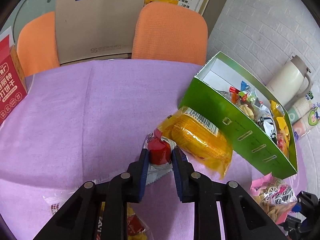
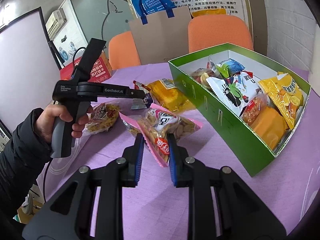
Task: Organize snacks
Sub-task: 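Grasp the pink-printed pastry bag with the right tool while the left grasps a red-wrapped snack, then carry both snacks into the green box and open both tools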
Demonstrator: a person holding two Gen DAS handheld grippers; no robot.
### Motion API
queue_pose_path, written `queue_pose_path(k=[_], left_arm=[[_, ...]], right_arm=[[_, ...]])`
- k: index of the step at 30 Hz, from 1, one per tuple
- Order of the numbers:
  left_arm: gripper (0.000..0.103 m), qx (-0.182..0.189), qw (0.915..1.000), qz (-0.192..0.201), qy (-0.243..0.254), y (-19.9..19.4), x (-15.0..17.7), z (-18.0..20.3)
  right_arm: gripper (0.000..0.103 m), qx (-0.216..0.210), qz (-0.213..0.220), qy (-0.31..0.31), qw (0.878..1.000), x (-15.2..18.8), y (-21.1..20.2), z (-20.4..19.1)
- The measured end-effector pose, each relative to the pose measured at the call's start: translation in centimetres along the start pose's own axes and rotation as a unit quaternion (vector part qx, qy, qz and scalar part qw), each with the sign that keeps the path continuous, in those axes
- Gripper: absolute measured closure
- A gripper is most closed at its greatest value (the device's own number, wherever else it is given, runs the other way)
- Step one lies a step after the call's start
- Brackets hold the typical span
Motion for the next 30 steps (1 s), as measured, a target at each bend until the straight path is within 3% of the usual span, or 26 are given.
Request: queue_pose_path(k=[9, 17, 22, 30], left_arm=[[0.081, 0.017, 0.9991, 0.037, 0.008, -4.8, 0.5, 1.2], [0.081, 0.043, 0.9948, 0.083, 0.041, -9.8, -1.1, 5.4], [0.081, 0.049, 0.9928, 0.089, 0.063, -10.2, -2.5, 8.4], [0.081, 0.063, 0.9925, 0.086, 0.06, -7.8, -5.5, 11.8]], right_arm=[[0.078, 0.006, 0.037, -0.005, 0.999, -1.3, -2.9, -0.4], [0.078, 0.032, 0.074, 0.022, 0.996, -2.9, -6.1, 2.4], [0.078, 0.059, 0.084, 0.043, 0.994, -3.7, -7.3, 5.2], [0.078, 0.089, 0.084, 0.076, 0.99, -5.4, -7.1, 10.0]])
Point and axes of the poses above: each gripper's, at about its wrist camera, not at the fingertips, and y roughly the way its jaws point, z to its right, x to its underside, the point moved 10 cm from there along y, roughly the way its jaws point, and after that the axes turned 11 degrees about -z, right-handed, at the moved point
